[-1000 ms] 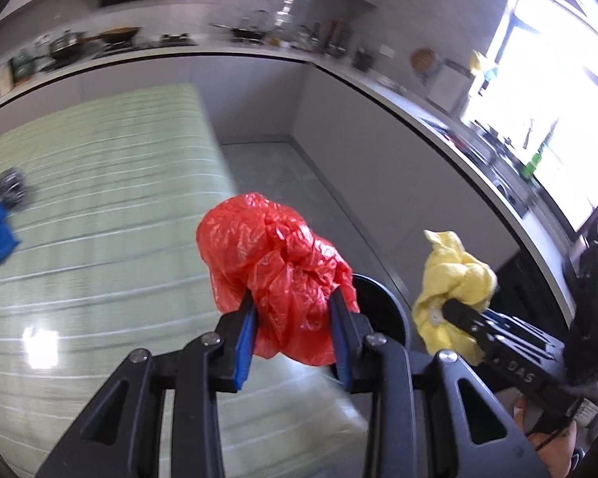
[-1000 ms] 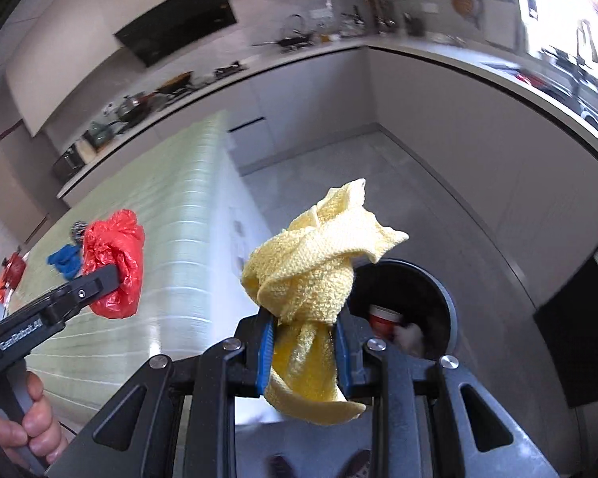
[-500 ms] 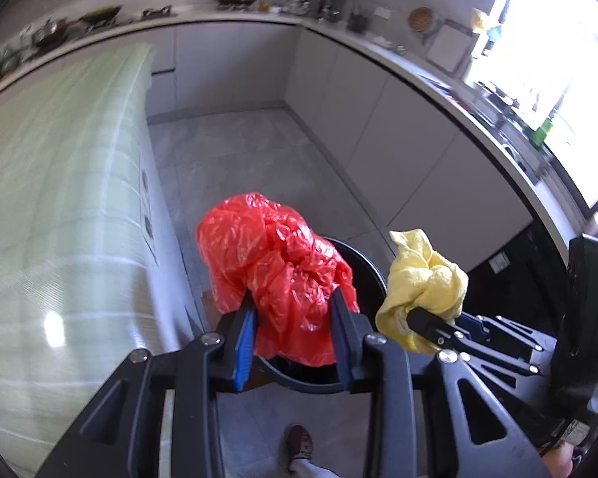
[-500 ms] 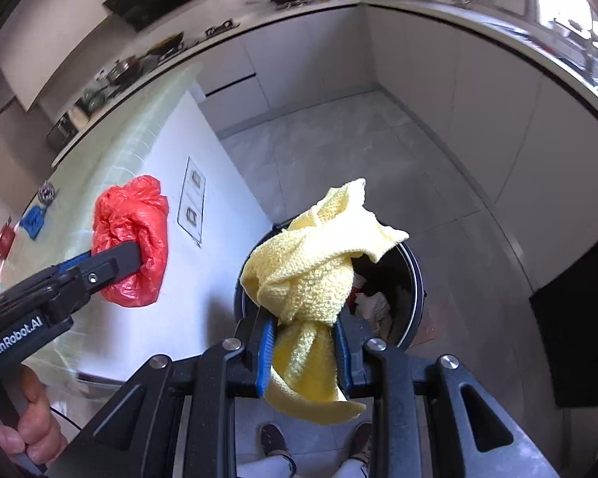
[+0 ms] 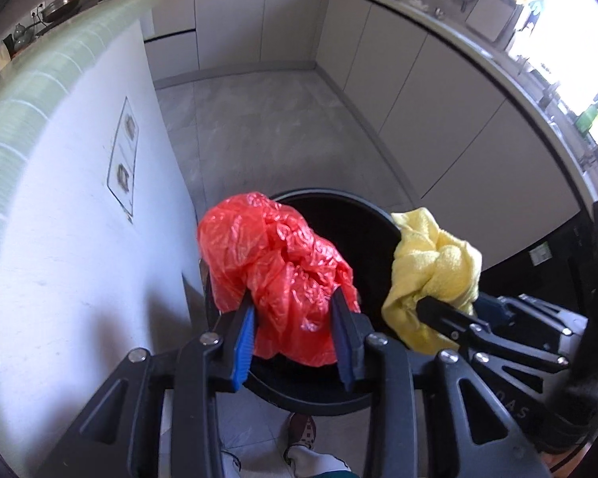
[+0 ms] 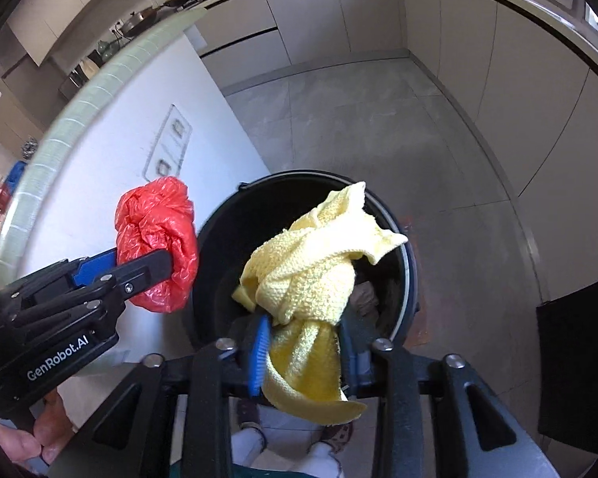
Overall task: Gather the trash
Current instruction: 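Carry red bag and yellow cloth over the black bin and open both tools, then return both open tools to the island toward the blue cloth and scrubber, then grasp the blue cloth with the left tool while the right grasps the steel scrubber, then carry blue cloth and scrubber over the black bin and open both tools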
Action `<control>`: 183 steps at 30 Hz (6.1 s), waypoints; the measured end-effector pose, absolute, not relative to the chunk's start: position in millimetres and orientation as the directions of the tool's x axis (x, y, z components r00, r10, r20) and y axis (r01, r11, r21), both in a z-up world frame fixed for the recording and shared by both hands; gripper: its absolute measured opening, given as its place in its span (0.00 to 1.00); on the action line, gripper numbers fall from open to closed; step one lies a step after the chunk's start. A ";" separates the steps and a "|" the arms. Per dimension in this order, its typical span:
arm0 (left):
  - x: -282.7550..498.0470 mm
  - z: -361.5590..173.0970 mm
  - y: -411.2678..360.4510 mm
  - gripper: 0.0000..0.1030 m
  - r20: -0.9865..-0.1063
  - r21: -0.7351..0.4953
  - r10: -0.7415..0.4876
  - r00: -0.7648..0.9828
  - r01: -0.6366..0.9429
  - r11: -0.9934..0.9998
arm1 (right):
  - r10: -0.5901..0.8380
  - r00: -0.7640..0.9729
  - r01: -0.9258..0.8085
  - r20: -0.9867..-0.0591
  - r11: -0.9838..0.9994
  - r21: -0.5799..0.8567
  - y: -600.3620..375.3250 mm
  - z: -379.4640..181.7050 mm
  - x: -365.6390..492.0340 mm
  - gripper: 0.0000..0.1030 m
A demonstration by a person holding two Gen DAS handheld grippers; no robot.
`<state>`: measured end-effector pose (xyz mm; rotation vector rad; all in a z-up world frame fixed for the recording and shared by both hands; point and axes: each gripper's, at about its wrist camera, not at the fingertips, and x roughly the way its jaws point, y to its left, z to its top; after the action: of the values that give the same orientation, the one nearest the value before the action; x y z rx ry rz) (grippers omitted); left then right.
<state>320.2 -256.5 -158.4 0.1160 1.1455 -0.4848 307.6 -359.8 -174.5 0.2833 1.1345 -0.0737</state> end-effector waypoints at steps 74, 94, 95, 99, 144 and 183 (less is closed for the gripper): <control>469.8 -50.2 159.3 0.85 -0.854 -0.098 -0.039 0.519 -0.086 0.991 | 0.274 0.649 -0.094 -0.710 0.955 0.282 19.9 2.6 489.0 0.64; 545.5 -76.5 226.9 0.85 -0.859 -0.091 -0.087 0.505 0.016 0.996 | 0.066 0.577 0.123 -0.814 0.978 0.167 104.9 -52.2 587.7 0.64; 548.1 -77.0 235.8 0.85 -0.857 -0.094 -0.086 0.508 0.008 0.995 | 0.073 0.577 0.113 -0.814 0.979 0.168 109.9 -52.9 590.5 0.64; 556.2 -77.0 267.0 0.85 -0.854 -0.087 -0.065 0.516 -0.020 0.996 | 0.112 0.582 0.062 -0.805 0.981 0.182 134.2 -55.3 603.3 0.64; 570.1 -74.3 273.8 0.56 -0.816 -0.082 -0.120 0.565 0.093 0.992 | 0.161 0.563 -0.060 -0.811 0.986 0.154 154.7 -75.2 628.5 0.62; 386.2 36.1 88.3 0.45 -0.618 -0.084 -0.302 0.726 0.321 0.943 | 0.010 0.788 0.116 -0.616 0.980 0.163 -52.7 54.3 391.7 0.39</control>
<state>386.2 88.3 36.1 0.0293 0.6763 -0.3438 391.7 -52.7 54.3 0.1967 0.6623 -0.0575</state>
